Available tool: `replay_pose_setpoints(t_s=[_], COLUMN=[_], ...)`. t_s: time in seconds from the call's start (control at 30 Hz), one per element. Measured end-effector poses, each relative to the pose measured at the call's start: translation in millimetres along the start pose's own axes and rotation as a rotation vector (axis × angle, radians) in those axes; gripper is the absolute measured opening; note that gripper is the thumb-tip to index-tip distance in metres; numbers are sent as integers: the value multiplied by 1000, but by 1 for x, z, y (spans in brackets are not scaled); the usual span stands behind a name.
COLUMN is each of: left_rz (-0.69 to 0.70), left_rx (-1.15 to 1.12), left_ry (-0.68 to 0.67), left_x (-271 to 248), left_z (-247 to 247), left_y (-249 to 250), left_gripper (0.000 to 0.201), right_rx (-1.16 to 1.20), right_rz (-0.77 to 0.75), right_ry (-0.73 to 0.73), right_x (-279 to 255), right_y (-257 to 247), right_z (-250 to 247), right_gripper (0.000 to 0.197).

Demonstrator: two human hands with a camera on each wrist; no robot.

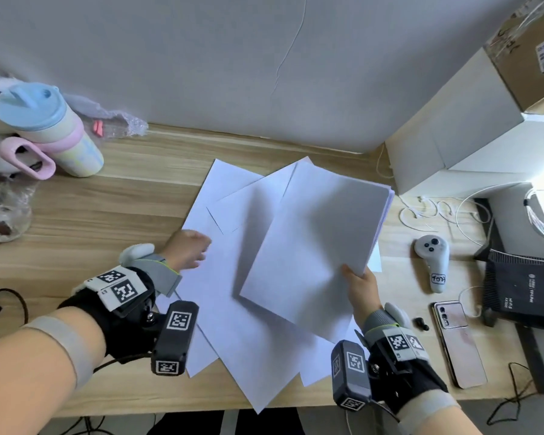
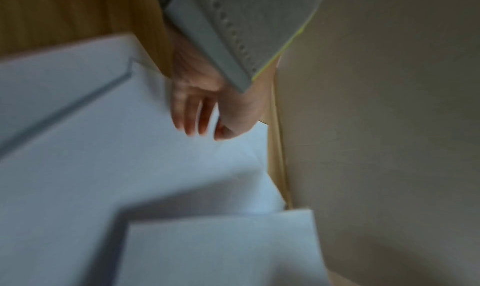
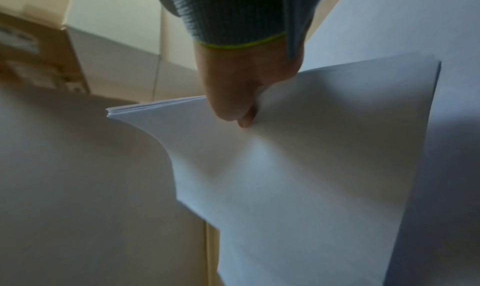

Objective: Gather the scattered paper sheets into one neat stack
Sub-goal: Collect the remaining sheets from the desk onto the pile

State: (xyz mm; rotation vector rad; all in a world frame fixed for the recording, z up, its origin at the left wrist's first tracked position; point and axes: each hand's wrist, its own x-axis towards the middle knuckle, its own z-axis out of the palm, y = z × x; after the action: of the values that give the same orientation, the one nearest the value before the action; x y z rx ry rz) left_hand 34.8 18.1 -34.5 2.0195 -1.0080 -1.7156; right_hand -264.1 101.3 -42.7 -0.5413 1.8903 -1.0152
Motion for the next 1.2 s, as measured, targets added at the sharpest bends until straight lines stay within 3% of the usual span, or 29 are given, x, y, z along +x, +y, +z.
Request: replay_pose_setpoints(t_s=[0.07,0.17,0.23,0.3,0.37,0.43,0.5,0.57,0.8,0.93,1.03,1.2], left_rz=[-73,-134,-140,-146,-163,-194,-198,-206,-235,-132,-207,-247], left_rx=[244,514,578,575,560,586,568,492,3,367,459,504], left_ry=[53,130,196,172,119,79,81,89,-9,188,64,9], left_x=[6,7,9,6,5,5,8,11,8,5,3,13], left_z=[-11,-21,-23,-20,-14,-10,-7,-7,-4,-5,-5,-9], left_y=[-20,-38,-44,-43,-39,-39,-39,-40,-46,-50,-48,-51], left_gripper=[26,17,35,41,18,38,30,10,24,44,25,48], right_rx=[-7,-24,-86,-205,-332,-427,-441,-432,-408,-374,-372,-358], right_rz=[59,149,197,226,222,210,206,213,250,269,272,269], right_ry=[-6,-114,-181,-210,-213,-203,-193,-182,-149,-120,-113,-114], right_x=[2,1,1,3,6,8,7,5,7,9,9,10], right_y=[8,14,17,23,29,35,38,41,52,54,55,56], right_z=[-10,-18,-19,-16,-12,-6,-1,1,5,6,6,5], right_gripper=[15,10,13,14,12,16,16,18,19,19,22,21])
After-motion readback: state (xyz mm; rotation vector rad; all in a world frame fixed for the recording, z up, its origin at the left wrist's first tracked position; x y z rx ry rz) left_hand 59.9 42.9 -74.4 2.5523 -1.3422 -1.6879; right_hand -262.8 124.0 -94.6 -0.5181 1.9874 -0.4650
